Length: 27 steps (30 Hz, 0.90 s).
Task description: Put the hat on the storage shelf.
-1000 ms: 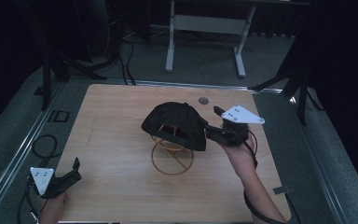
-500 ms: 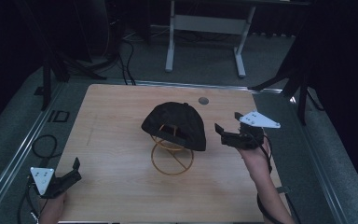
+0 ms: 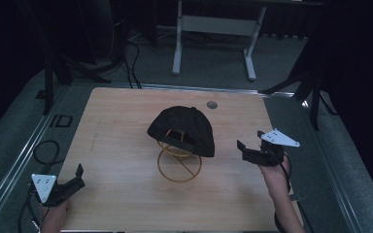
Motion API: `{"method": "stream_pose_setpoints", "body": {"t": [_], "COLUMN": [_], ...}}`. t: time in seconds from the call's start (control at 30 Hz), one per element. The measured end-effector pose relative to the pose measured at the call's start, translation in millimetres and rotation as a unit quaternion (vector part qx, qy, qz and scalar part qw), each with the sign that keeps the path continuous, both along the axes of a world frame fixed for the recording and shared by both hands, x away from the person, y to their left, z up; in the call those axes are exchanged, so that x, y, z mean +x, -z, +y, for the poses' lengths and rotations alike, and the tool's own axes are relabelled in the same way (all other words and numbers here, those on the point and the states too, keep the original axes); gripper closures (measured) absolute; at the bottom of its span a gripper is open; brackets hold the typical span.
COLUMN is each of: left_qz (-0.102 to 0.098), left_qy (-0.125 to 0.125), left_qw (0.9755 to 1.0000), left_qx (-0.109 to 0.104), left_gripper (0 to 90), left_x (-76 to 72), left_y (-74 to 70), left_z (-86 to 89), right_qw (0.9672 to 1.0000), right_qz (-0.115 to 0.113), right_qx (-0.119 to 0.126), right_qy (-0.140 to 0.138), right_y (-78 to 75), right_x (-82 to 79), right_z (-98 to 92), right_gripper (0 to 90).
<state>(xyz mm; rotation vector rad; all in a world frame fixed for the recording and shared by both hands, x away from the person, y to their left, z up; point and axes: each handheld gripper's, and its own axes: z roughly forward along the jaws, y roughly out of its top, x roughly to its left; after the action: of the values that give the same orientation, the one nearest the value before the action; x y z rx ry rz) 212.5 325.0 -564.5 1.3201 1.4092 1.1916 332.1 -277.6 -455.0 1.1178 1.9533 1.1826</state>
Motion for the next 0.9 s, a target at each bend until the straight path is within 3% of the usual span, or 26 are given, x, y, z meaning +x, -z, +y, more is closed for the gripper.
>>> {"method": "stream_pose_setpoints", "body": {"t": [0.37,0.9], "left_qz": [-0.001,-0.001], "left_qy": [-0.002,-0.001], "left_qw": [1.0000,1.0000], "left_qx": [-0.001,-0.001], "left_gripper": [0.6,0.6], "left_x": [-0.3,0.0], "left_y": [0.1,0.0], "left_z": [0.0,0.2], "right_qw": [0.9984,0.9924], "right_qz": [0.009,0.028], "right_qx": [-0.012,-0.014], "right_qy": [0.055,0.119], "right_y": [42.4,81.5], "right_x": [-9.5,-30.8], "right_z": [-39.3,-84.8], "right_gripper": [13.3,13.3]}}
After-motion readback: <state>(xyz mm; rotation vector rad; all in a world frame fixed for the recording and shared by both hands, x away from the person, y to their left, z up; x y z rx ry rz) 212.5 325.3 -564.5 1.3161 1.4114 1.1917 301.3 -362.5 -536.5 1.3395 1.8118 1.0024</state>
